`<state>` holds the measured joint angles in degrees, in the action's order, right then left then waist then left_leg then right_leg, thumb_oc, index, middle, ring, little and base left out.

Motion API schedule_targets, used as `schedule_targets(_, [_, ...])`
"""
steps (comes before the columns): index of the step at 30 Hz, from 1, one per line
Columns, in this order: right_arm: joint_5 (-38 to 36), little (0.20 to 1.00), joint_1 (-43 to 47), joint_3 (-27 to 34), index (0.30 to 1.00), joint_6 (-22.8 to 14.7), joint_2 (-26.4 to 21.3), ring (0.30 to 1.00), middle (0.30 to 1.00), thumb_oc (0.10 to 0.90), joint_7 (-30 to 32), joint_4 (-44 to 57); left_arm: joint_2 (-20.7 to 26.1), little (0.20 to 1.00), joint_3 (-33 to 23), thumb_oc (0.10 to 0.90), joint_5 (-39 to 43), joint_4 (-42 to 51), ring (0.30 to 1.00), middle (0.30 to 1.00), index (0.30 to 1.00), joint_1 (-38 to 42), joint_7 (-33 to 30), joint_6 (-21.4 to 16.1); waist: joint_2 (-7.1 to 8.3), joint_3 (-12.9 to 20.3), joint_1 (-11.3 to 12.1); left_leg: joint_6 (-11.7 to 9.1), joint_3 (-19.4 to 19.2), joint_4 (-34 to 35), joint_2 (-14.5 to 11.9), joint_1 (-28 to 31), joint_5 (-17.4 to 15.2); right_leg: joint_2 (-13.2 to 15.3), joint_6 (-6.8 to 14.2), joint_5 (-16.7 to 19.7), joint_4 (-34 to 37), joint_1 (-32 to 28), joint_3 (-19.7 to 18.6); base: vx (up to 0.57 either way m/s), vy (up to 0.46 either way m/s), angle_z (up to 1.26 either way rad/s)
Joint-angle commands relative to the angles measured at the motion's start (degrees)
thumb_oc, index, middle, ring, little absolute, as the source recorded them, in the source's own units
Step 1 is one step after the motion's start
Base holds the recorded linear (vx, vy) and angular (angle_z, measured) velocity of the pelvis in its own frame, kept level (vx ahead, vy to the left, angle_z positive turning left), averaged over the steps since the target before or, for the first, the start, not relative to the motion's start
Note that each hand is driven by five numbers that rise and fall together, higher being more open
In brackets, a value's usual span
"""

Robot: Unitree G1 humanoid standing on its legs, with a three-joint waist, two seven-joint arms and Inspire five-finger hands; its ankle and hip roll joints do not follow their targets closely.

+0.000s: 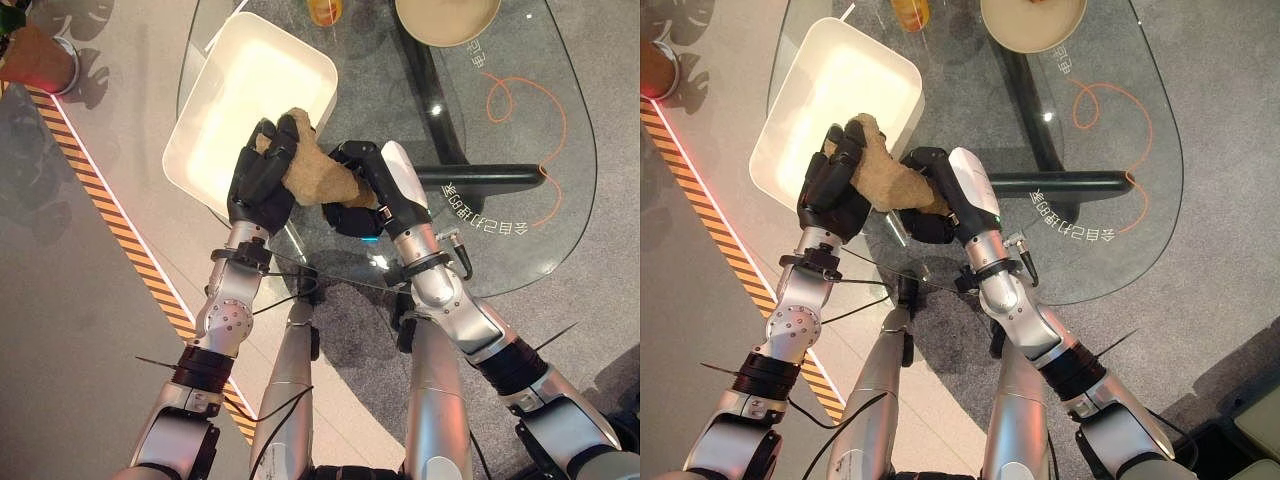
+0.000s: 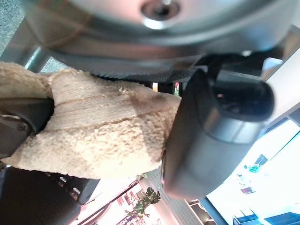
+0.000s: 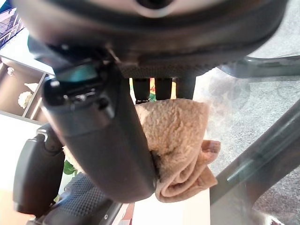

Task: Wipe the table with a cloth and put it in the basket.

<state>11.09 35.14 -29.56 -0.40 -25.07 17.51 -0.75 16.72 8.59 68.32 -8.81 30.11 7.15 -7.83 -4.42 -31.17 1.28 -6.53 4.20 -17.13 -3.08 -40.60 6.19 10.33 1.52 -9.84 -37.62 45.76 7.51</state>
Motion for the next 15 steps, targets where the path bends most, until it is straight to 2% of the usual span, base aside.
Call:
schedule_targets(1, [-0.68,0.200,9.18,4.10,0.300,-5.81,2.82,0.300,0.300,0.100,2.80,10.02,0.52,0.200,1.76,0.100,-1.56,9.07,0.300,0.300,0.300,3.73,5.06,-1.51,1.28,1.38,-0.13,6.56,-5.02,-4.82,6.67,2.78,-8.26,-5.39,0.59,6.54,11.19,-4.80,-1.38,0.00,0.000,0.00])
schedule_targets(8, [-0.91,0.200,9.21,4.40,0.300,-5.48,3.03,0.300,0.300,0.100,3.11,9.96,0.44,0.200,1.37,0.100,-1.42,9.23,0.300,0.300,0.300,3.77,4.33,-2.87,1.26,1.38,-0.10,6.55,-5.05,-4.55,6.65,2.97,-8.19,-5.30,0.61,6.62,11.38,-4.90,-1.31,0.00,0.000,0.00])
schedule_targets(9, [-0.98,0.260,9.18,4.44,0.352,-5.49,3.05,0.352,0.352,0.160,3.12,9.98,0.44,0.200,1.32,0.100,-1.40,9.25,0.300,0.300,0.300,3.75,4.29,-2.98,1.25,1.38,-0.10,6.55,-5.05,-4.54,6.65,2.95,-8.18,-5.32,0.61,6.62,11.39,-4.88,-1.31,0.00,0.000,0.00])
schedule_targets(10, [-1.27,0.609,9.07,4.57,0.651,-5.55,3.16,0.651,0.651,0.509,3.35,10.04,0.33,0.200,1.15,0.100,-1.30,9.35,0.300,0.300,0.300,3.65,4.07,-3.54,1.25,1.38,-0.11,6.52,-5.05,-4.53,6.66,2.89,-8.14,-5.34,0.59,6.62,11.37,-4.83,-1.34,0.00,0.000,0.00])
schedule_targets(11, [-1.31,0.900,8.96,4.67,0.900,-5.54,3.21,0.900,0.900,0.800,3.49,10.08,0.28,0.200,1.06,0.100,-1.24,9.43,0.300,0.300,0.300,3.59,3.97,-3.88,1.27,1.38,-0.10,6.52,-5.05,-4.52,6.65,2.92,-8.14,-5.32,0.59,6.61,11.37,-4.84,-1.32,0.00,0.000,0.00])
schedule_targets(15, [-1.41,0.900,8.64,4.76,0.900,-5.79,3.72,0.900,0.900,0.800,3.45,9.77,-0.26,0.200,0.74,0.100,-1.38,9.50,0.300,0.300,0.300,3.40,3.72,-5.48,1.30,1.38,-0.03,6.51,-4.99,-4.53,6.69,2.85,-8.12,-5.27,0.59,6.58,11.37,-4.82,-1.23,0.00,0.000,0.00])
